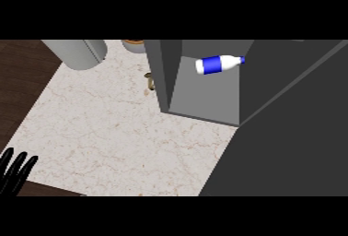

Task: Pick up the bottled water, place it into the cabinet and close the cabinet

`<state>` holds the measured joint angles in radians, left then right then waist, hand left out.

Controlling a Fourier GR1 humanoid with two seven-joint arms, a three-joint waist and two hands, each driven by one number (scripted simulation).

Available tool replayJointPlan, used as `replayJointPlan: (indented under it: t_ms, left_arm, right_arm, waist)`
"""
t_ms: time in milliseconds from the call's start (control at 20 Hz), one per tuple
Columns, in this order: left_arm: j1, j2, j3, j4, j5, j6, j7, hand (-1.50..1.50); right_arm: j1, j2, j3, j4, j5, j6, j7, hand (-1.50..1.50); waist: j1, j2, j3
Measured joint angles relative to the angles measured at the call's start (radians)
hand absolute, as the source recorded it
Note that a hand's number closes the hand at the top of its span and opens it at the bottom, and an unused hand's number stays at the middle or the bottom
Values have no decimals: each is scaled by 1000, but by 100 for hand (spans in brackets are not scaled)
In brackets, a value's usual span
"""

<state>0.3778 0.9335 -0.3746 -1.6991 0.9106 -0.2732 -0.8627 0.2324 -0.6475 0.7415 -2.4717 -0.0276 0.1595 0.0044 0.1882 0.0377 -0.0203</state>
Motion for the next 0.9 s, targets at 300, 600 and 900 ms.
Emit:
replayJointPlan:
  t_ms: [300,600,900]
  left_arm:
    - [-4,14,19,1,11,-14,9,-150]
    - [-9,27,43,1,27,-25,17,-150]
    - [-8,32,59,10,43,-37,27,-150]
  right_arm:
    - [-20,68,-4,36,-72,5,45,150]
    - [-74,162,-6,105,-220,21,113,150]
    - [-180,230,-105,242,-366,45,174,150]
  waist:
    - [12,10,0]
    - [23,16,3]
    - [17,16,9]
